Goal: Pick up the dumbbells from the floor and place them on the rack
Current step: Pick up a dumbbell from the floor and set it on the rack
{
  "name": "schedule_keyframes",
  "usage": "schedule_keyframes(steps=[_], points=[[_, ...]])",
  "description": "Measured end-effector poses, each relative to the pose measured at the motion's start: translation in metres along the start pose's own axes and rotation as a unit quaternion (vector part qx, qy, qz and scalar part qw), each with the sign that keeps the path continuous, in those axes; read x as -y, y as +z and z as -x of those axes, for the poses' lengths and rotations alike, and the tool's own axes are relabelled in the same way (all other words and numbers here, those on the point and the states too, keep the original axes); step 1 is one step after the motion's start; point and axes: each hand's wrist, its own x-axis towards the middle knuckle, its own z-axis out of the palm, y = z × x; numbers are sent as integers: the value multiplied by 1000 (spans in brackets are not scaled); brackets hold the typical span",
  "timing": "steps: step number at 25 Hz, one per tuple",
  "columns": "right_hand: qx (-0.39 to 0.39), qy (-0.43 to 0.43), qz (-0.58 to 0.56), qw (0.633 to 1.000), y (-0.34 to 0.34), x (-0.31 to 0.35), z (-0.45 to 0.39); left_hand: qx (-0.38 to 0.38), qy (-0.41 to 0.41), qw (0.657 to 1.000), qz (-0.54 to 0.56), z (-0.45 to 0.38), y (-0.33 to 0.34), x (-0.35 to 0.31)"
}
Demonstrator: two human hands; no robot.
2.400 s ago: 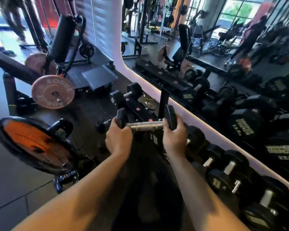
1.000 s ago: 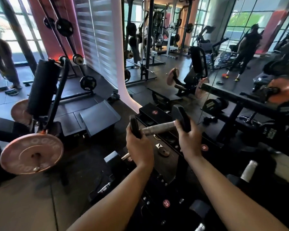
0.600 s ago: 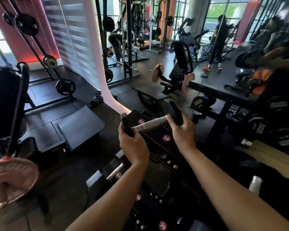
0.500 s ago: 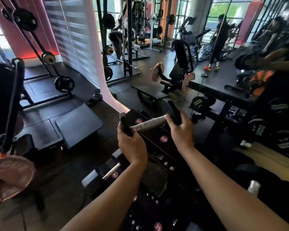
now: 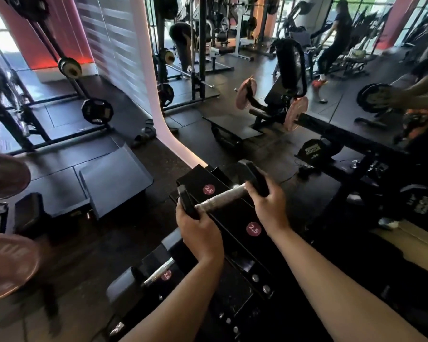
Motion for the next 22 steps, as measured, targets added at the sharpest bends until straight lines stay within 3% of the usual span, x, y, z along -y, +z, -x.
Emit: schedule_keyframes(steps=[7,16,22], points=[[75,15,22,997,67,-53,-77,-44,-41,998,-10,-77,51,50],[111,-15,84,990,125,-122,-140,-79,-92,992,-28,-138,100,106],[117,3,105,988,130,-148,-151,-91,-62,993,-36,-143,118,120]])
